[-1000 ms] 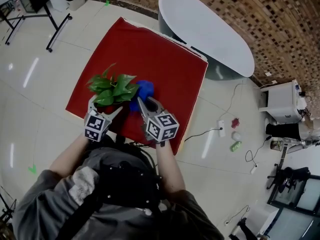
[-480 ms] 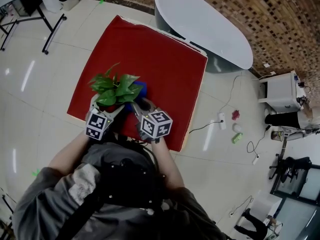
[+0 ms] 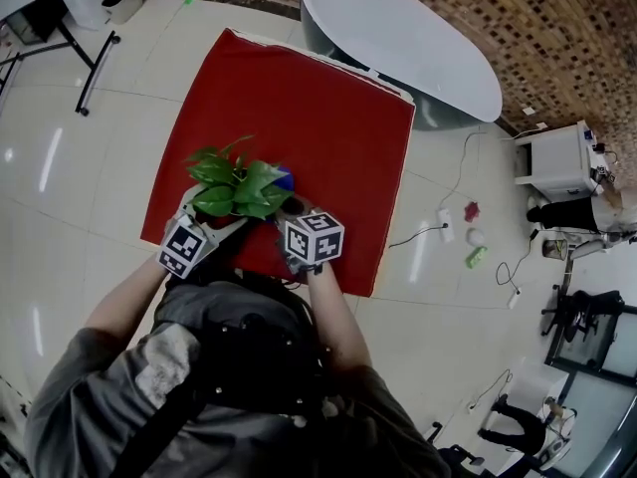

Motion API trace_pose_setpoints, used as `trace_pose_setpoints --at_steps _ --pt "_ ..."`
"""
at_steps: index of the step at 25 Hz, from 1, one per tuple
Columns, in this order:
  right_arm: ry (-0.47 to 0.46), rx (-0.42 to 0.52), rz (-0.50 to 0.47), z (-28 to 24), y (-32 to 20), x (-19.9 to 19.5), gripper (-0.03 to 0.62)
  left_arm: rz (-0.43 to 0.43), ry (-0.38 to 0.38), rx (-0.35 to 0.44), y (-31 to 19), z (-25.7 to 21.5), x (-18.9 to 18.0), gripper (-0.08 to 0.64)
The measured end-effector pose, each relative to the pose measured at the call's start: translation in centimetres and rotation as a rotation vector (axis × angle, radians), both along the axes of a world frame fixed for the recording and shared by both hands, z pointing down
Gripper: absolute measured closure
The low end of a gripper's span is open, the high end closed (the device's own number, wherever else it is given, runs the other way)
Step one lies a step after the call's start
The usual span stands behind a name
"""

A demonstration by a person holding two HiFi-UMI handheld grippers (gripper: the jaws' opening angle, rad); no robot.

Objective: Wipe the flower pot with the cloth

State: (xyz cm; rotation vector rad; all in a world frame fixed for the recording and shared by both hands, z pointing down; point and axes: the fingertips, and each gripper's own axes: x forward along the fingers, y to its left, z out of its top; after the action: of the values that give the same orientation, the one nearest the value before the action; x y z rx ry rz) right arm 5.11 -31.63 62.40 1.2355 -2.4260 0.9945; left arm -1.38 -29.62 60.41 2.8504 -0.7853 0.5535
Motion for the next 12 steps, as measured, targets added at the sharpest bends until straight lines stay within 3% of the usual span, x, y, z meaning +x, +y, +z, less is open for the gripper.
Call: trace_pose_setpoints --at_steps 3,8,12 --pt "0.092 0.004 -0.036 0.7 -0.1 0.0 0.535 0.091 0.002 0.001 0.0 -0.1 0.0 0.129" --pt "0.112 -0.004 -0.024 1.3 -0.4 -0.2 0.535 0.222 0.001 -0.001 0.1 0.1 -0.2 0.127" --pt "0.114 -0.004 0.015 0.9 -0.3 0.4 0.535 0.236 -0.013 0.014 0.2 -0.3 0.2 0.121"
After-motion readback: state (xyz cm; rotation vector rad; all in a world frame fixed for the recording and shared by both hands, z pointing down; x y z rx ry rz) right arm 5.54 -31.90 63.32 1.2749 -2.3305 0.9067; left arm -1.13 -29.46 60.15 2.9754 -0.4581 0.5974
